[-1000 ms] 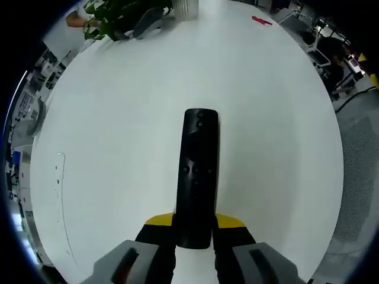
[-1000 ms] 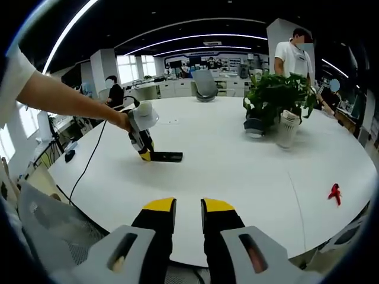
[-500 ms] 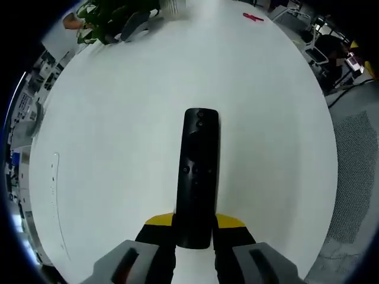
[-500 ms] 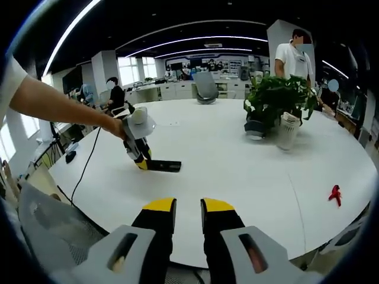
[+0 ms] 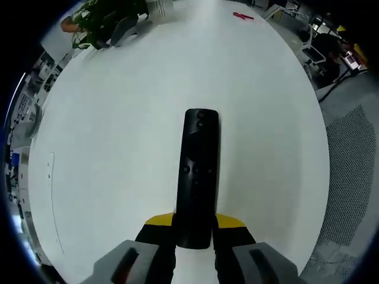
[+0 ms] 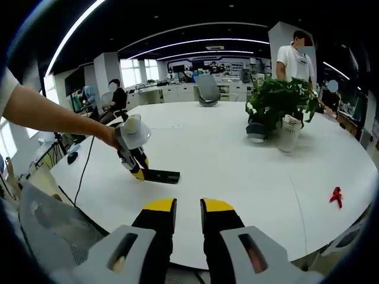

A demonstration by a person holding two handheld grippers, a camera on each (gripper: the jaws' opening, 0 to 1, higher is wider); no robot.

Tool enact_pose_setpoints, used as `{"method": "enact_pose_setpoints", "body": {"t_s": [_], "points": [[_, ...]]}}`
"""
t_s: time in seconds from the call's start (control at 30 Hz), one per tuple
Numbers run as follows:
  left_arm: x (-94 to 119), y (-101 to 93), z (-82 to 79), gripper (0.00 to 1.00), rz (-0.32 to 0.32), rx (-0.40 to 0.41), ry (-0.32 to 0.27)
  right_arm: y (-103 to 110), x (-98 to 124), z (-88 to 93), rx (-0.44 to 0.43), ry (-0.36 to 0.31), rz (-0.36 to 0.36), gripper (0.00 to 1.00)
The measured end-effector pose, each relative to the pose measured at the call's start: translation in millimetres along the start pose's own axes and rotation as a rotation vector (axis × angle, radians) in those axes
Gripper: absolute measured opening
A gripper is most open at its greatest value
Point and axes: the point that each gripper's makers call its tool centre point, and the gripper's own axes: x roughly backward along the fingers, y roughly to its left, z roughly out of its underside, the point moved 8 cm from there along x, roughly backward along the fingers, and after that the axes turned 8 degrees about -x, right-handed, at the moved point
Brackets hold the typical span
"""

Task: Press the specified remote control buttons in sequence, fully releasing each button before pressing the next.

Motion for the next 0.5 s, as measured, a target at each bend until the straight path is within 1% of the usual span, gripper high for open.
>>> {"method": "enact_pose_setpoints", "body": {"t_s": [0.3,0.5], "points": [[2,-18.4,2.8,0.23,-0.002,0.013,-0.027,1,0,-0.7,0.006,-0.004,-0.013,0.16],[3,-31.0,3.0,0.23,-0.002,0.004,-0.035,3,-1,-0.3,0.015,0.005,-0.024,0.16]]}}
